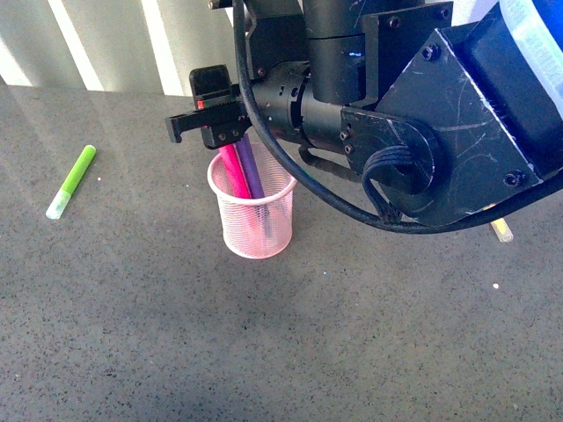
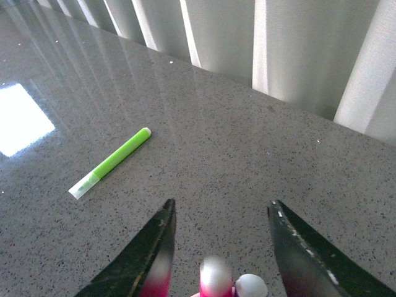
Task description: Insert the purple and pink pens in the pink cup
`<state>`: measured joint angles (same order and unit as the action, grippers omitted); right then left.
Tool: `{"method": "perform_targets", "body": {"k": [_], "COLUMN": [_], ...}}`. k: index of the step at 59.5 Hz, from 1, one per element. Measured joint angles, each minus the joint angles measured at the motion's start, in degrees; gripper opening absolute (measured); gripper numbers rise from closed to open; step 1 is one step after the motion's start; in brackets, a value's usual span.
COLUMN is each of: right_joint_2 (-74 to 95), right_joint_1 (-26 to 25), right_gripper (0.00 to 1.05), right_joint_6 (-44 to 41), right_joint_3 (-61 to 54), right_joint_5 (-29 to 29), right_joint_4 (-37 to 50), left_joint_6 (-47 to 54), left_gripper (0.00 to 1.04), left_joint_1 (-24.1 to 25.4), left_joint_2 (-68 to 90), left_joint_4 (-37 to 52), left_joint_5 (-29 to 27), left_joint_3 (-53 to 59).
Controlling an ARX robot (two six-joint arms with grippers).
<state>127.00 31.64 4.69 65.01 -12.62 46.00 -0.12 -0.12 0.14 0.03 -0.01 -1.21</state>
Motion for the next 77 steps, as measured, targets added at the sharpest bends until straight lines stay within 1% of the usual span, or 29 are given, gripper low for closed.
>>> {"method": "perform_targets", "body": {"k": [2, 5, 10, 11, 13, 16, 18, 21, 25, 27, 30, 41, 51, 52, 54, 55, 56, 57, 59, 63, 68, 70, 74, 77], "right_joint_2": [-0.04, -0.33, -1.92, -2.25, -3.69, -5.49, -7.63, -10.05, -14.80, -17.14, -21.46, -38.16, -38.95, -38.64, -38.18, -38.14, -38.14, -38.16, -38.84, -40.92, -45.13, -47.10, -49.51, -51.54], "right_joint_1": [-0.11, -0.17, -0.68, -0.76, -1.18, -1.77, -2.51, -3.41, -5.46, -6.49, -8.24, -14.78, -15.15, -15.08, -15.12, -15.15, -15.26, -15.37, -15.93, -17.29, -19.34, -20.24, -21.24, -22.01], "right_gripper": [0.55, 0.63, 0.78, 0.80, 0.87, 0.94, 1.00, 0.98, 0.97, 0.98, 0.98, 0.98, 0.98, 0.97, 0.91, 0.89, 0.85, 0.84, 0.77, 0.66, 0.52, 0.44, 0.34, 0.23], "right_joint_6": [0.81, 1.55, 3.67, 3.85, 4.87, 5.79, 6.34, 7.06, 7.54, 7.52, 7.06, 1.49, 0.37, -0.09, -1.40, -1.86, -2.34, -2.51, -3.28, -3.89, -4.35, -4.48, -4.50, -4.55], "right_joint_3": [0.09, 0.15, 0.15, 0.15, 0.15, 0.15, 0.20, 0.20, -0.11, -0.90, -3.69, -16.61, -17.27, -17.66, -20.68, -21.62, -23.58, -24.61, -28.61, -33.55, -38.36, -40.46, -43.41, -46.05], "right_joint_5": [0.50, 1.29, 3.50, 3.89, 5.81, 8.02, 10.91, 14.45, 20.02, 21.92, 22.71, 24.65, 24.33, 24.83, 26.91, 27.19, 27.17, 27.08, 26.51, 25.73, 24.48, 24.04, 22.95, 21.77], "right_joint_4": [-0.28, -0.87, -2.91, -3.23, -4.72, -6.62, -9.68, -13.68, -22.08, -25.35, -28.26, -29.66, -29.68, -28.68, -19.69, -17.25, -12.44, -10.14, -2.25, 5.49, 9.05, 9.49, 9.73, 9.73], "left_joint_6": [0.00, 0.00, 0.00, 0.00, 0.00, 0.00, 0.00, 0.00, 0.00, 0.00, 0.00, 0.00, 0.00, 0.00, -0.02, 0.00, 0.00, 0.00, 0.00, 0.00, 0.00, 0.00, 0.00, 0.00], "left_gripper": [0.98, 0.98, 0.98, 0.98, 0.98, 0.98, 0.98, 0.98, 0.98, 0.98, 0.98, 0.98, 0.98, 0.98, 0.98, 0.98, 0.98, 0.98, 0.98, 0.98, 0.98, 0.98, 0.98, 0.98], "left_joint_1": [0.00, 0.00, 0.00, 0.00, 0.00, 0.00, 0.00, 0.00, 0.00, 0.00, 0.00, 0.00, 0.00, 0.00, 0.00, 0.00, 0.00, 0.00, 0.00, 0.00, 0.00, 0.00, 0.00, 0.00], "left_joint_2": [0.00, 0.00, 0.00, 0.00, 0.00, 0.00, 0.00, 0.00, 0.00, 0.00, 0.00, 0.00, -0.04, -0.04, -0.04, -0.04, -0.04, -0.07, -0.07, -0.04, -0.07, -0.07, -0.07, -0.07], "left_joint_4": [0.00, 0.00, 0.00, 0.00, 0.00, 0.00, 0.00, 0.00, 0.00, 0.00, 0.00, 0.00, 0.00, 0.00, 0.00, 0.00, 0.00, 0.00, 0.00, 0.00, 0.00, 0.00, 0.00, 0.00], "left_joint_5": [0.00, 0.00, 0.00, 0.00, 0.00, 0.00, 0.00, 0.00, 0.00, 0.00, 0.00, -0.02, 0.00, 0.00, -0.02, -0.02, 0.00, 0.00, -0.09, -0.09, 0.00, 0.00, 0.00, 0.00], "left_joint_3": [0.00, 0.00, 0.00, 0.00, 0.00, 0.00, 0.00, 0.00, 0.00, 0.00, 0.00, 0.00, 0.00, 0.00, 0.00, 0.00, 0.00, 0.00, 0.00, 0.00, 0.00, 0.00, 0.00, 0.00]}}
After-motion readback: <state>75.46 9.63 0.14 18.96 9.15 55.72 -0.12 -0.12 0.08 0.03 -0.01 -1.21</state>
